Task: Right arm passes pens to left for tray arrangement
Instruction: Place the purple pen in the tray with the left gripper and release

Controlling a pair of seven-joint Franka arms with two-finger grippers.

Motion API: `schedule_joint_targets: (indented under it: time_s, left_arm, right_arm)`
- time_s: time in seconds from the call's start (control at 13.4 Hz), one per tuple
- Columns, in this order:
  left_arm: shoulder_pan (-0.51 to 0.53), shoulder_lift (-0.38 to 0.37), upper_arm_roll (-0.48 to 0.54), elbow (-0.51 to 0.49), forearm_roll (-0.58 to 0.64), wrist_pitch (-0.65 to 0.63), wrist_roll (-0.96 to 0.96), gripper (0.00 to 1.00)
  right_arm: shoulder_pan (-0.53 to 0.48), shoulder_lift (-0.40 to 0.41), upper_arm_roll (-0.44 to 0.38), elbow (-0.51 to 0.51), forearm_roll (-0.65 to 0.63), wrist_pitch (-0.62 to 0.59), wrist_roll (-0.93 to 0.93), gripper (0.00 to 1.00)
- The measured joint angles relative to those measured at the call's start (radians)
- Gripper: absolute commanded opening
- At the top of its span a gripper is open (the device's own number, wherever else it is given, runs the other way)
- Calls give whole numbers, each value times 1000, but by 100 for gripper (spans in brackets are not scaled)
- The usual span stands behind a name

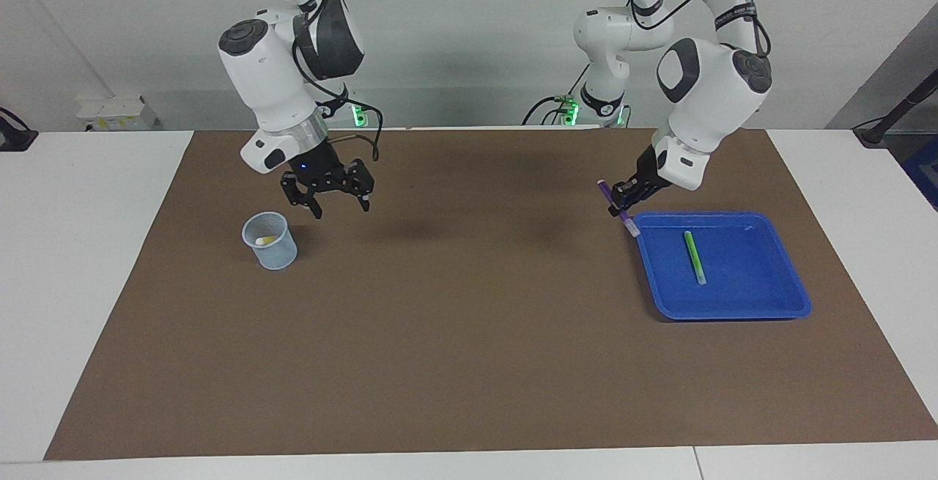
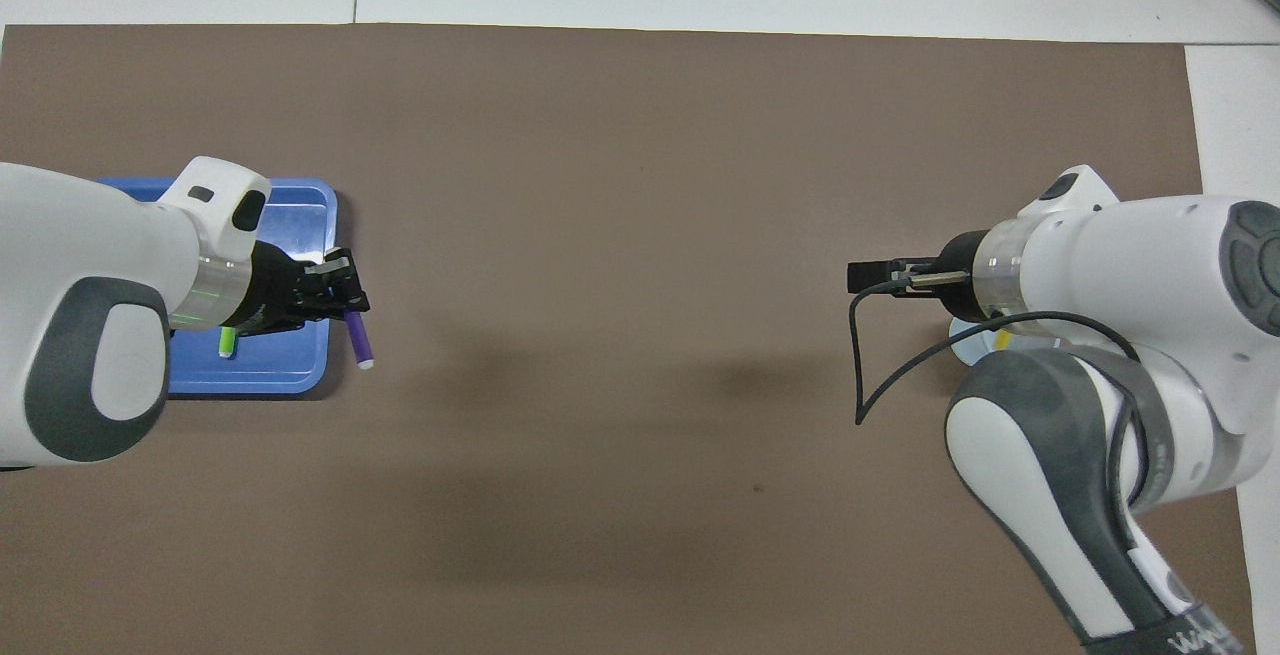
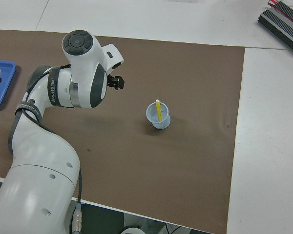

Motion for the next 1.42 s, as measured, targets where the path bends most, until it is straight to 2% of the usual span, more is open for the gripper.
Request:
schedule_joint_targets:
  time_s: [0.22, 0.45, 0.52, 0.75, 1.19, 1.42]
  left_arm:
    - [108, 0, 2, 6, 104, -42, 251, 0]
    - [221, 8, 4, 6, 155, -42, 455, 0]
    - [249, 20, 4, 5, 167, -33, 501, 0]
    - [287, 71, 3, 3, 213, 28, 549, 0]
    - [335, 207, 3, -5, 226, 194, 623, 0]
    - [350, 250, 3, -7, 226, 257, 637, 0]
  right_arm:
    - [-89, 1, -1, -6, -144, -22, -226, 100]
    - [-165, 33, -2, -17, -157, -21, -398, 74]
    - [-179, 54, -2, -18, -157, -17, -415, 70]
    - [-184, 101, -1, -19, -161, 0, -423, 69]
    - [-211, 126, -1, -19, -191, 21, -423, 62]
    - [-242, 138, -1, -19, -191, 21, -423, 54]
